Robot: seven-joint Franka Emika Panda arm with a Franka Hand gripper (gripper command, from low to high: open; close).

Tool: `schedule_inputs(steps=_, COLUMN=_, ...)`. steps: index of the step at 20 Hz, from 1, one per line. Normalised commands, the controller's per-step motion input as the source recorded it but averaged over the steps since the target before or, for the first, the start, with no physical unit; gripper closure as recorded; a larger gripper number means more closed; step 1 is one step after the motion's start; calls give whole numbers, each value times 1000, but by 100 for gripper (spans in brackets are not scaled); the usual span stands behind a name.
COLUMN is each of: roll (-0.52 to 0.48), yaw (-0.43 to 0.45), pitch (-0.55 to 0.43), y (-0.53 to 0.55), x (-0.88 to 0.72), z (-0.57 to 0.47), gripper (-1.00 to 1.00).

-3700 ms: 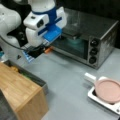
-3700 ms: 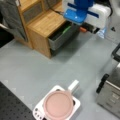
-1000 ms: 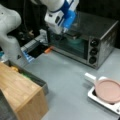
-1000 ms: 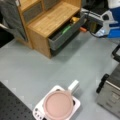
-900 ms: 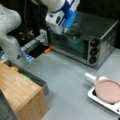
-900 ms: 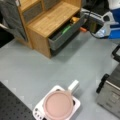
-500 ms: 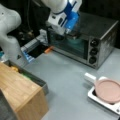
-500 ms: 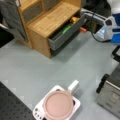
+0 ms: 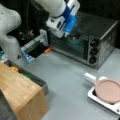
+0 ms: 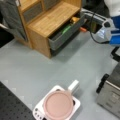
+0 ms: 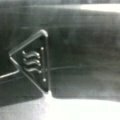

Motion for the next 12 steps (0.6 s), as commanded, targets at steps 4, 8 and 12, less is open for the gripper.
schedule_inputs(steps=4, roll=267, yaw=-52, pitch=-176, y=-388, x=-333, z=-388, gripper=-100)
schedule_inputs(steps=8, roll=263, yaw=-12, pitch=-145, y=-436, x=-329, z=-397, gripper=-100)
schedule_inputs(steps=12, roll=225, yaw=10, pitch=-113, y=-383, x=-263, z=-311, gripper=-100)
